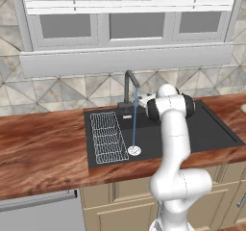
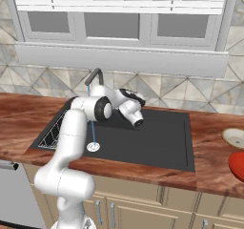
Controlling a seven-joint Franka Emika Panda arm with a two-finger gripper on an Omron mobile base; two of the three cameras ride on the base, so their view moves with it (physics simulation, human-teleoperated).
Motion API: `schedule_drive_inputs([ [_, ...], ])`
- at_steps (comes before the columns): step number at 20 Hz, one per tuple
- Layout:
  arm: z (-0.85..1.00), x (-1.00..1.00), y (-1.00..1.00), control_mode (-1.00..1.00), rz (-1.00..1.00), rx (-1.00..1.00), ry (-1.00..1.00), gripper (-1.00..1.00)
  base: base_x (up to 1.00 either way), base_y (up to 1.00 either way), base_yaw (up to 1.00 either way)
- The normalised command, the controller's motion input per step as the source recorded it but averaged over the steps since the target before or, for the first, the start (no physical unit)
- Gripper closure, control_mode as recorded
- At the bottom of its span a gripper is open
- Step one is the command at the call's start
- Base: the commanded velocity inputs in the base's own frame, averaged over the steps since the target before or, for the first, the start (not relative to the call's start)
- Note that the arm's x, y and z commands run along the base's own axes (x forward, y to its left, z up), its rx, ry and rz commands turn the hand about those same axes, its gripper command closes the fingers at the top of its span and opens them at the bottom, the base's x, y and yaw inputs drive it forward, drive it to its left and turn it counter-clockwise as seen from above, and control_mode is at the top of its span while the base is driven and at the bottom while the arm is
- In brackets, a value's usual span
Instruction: Rinse each bowl for a few seconds and place them down in the sink or on the counter.
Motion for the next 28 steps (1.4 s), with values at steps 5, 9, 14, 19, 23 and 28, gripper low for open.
schedule_drive_inputs([
  [5,-0.29,0.14,-0.4,-1.0,-0.21,-0.17,0.19,-1.0,0.0,0.0,0.0],
  [9,0.87,-0.19,-0.5,-1.0,-0.2,0.08,0.0,-1.0,0.0,0.0,0.0],
  [14,1.0,-0.39,-0.32,-1.0,-0.17,0.13,0.02,-1.0,0.0,0.0,0.0],
  [19,0.74,-0.47,-0.51,-1.0,-0.17,0.2,0.14,-1.0,0.0,0.0,0.0],
  [23,0.36,-0.37,-0.44,-1.0,-0.16,0.13,0.29,-1.0,0.0,0.0,0.0],
  [28,0.35,-0.35,-0.43,-1.0,-0.17,0.13,0.3,-1.0,0.0,0.0,0.0],
])
